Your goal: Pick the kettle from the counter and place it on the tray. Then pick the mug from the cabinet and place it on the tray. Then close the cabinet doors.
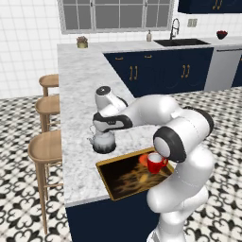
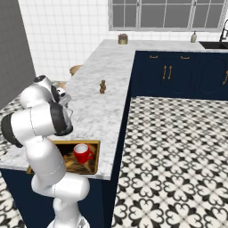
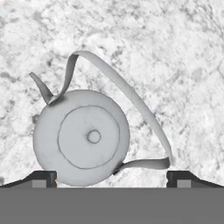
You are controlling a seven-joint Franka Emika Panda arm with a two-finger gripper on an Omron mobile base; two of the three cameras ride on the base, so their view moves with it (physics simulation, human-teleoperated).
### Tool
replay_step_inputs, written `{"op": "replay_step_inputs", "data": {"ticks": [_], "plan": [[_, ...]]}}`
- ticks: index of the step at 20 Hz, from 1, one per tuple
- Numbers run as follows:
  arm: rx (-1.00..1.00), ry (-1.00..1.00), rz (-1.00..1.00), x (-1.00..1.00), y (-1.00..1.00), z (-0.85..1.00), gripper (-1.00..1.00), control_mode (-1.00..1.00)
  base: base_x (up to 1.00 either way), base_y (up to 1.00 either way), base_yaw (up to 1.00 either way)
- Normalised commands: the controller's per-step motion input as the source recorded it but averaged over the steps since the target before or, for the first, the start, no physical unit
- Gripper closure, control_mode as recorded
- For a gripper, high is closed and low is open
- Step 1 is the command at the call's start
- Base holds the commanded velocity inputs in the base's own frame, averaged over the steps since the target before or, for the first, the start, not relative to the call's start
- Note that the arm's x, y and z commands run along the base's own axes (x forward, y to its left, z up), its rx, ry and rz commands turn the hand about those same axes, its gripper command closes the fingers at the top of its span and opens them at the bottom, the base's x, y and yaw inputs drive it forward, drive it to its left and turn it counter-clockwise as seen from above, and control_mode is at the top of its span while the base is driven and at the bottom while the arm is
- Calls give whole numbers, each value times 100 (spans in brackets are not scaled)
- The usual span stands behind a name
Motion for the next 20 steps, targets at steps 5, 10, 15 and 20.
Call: {"op": "replay_step_inputs", "data": {"ticks": [5,10,15,20], "plan": [[0,0,0,17,6,-13,-100,-100,0,0,0],[0,0,0,19,5,-15,-100,-100,0,0,0],[0,4,0,28,6,-15,-100,-100,0,0,0],[0,12,0,32,6,-16,-100,-100,0,0,0]]}}
